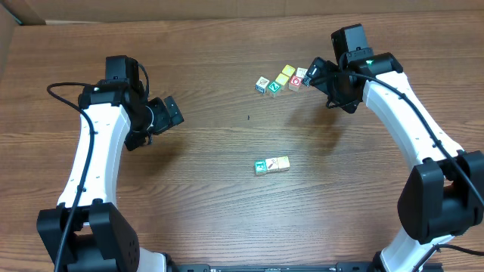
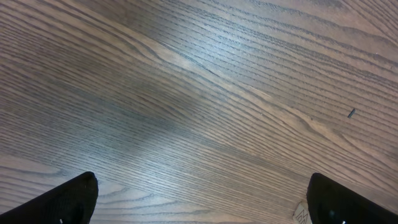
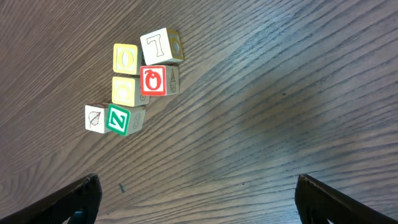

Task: Flip 3 blocks
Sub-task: 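Lift the right gripper and move it back toward the cluster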

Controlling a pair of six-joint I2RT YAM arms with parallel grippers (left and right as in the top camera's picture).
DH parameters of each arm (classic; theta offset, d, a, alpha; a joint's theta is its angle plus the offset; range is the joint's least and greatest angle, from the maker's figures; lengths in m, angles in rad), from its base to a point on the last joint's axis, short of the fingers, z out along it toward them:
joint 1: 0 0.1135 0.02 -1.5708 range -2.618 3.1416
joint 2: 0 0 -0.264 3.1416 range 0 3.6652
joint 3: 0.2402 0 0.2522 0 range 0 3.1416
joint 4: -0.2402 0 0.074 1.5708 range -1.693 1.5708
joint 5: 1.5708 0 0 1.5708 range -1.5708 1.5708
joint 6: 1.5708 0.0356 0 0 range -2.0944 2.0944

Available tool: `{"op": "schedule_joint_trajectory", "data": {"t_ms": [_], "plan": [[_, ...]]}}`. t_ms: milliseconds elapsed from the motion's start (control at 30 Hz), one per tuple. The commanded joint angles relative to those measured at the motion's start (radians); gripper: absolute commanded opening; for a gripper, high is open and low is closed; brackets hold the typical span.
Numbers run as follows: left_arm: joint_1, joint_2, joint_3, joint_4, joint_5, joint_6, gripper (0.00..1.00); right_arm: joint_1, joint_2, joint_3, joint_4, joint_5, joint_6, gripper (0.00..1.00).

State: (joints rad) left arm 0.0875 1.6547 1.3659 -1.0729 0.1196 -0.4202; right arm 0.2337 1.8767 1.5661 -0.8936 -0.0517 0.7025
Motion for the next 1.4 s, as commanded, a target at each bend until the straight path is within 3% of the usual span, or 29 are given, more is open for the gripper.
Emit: {"op": "schedule_joint_trajectory", "data": {"t_ms": [0, 1233, 1367], "plan": [[0.004, 0.006, 0.013, 0.001, 0.004, -0.014, 1.00, -0.002, -0.016, 0.011, 0.003, 0.005, 0.005, 1.00], [0.004, 0.006, 0.013, 0.037, 0.004, -0.033, 1.00, -0.002, -0.016, 0.011, 0.003, 0.005, 0.005, 1.00], [0.004, 0.006, 0.013, -0.022, 0.091, -0.033, 1.00, -0.002, -0.016, 0.011, 0.053, 0.005, 0.006, 1.00]]}}
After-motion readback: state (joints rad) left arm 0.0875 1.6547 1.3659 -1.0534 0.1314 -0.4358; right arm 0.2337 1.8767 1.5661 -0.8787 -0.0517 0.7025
